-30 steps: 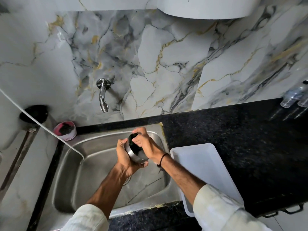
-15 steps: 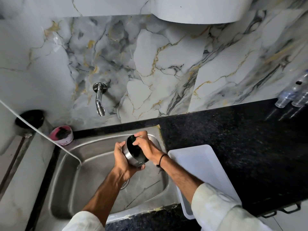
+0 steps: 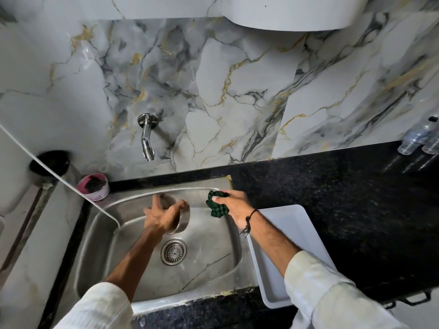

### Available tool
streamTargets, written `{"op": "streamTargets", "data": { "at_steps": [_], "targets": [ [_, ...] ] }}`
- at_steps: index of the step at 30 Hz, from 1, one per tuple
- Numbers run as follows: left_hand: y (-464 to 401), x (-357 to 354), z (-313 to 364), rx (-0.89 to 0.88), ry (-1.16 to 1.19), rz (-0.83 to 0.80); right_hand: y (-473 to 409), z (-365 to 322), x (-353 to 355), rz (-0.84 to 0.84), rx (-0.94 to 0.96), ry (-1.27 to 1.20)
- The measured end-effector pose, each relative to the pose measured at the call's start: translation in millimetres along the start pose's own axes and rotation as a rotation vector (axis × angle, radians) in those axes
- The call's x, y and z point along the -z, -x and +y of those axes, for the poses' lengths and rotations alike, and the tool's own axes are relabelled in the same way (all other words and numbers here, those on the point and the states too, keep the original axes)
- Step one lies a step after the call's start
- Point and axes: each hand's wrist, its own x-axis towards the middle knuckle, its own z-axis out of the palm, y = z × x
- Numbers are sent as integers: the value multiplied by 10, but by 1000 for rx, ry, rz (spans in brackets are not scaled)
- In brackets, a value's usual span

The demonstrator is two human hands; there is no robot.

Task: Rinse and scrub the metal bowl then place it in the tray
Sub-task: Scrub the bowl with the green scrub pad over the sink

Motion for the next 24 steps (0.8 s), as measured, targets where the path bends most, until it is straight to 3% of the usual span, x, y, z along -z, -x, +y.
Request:
{"op": "streamTargets", "data": {
  "at_steps": [5,8,11,16,19,21,24],
  "targets": [
    [-47,31,-10,135,274,-42,69,227,-23,160,16,19],
    [82,-109,63,185,368,-71,224,302,-227,153,254,145],
    [116,-272,113,269,541,-92,397,331,-449,32,451,270],
    [116,-306,148,363,814,-458,430,423,-386,-54,486,341],
    [192,-319,72,400,880,-385,380,340,-343,-16,470,317],
    [253,-342,37,382,788,-325,372,270,-324,19,457,339],
    [278,-368,46,312,783,-323,414,230,-305,-33,592,487]
  ]
}}
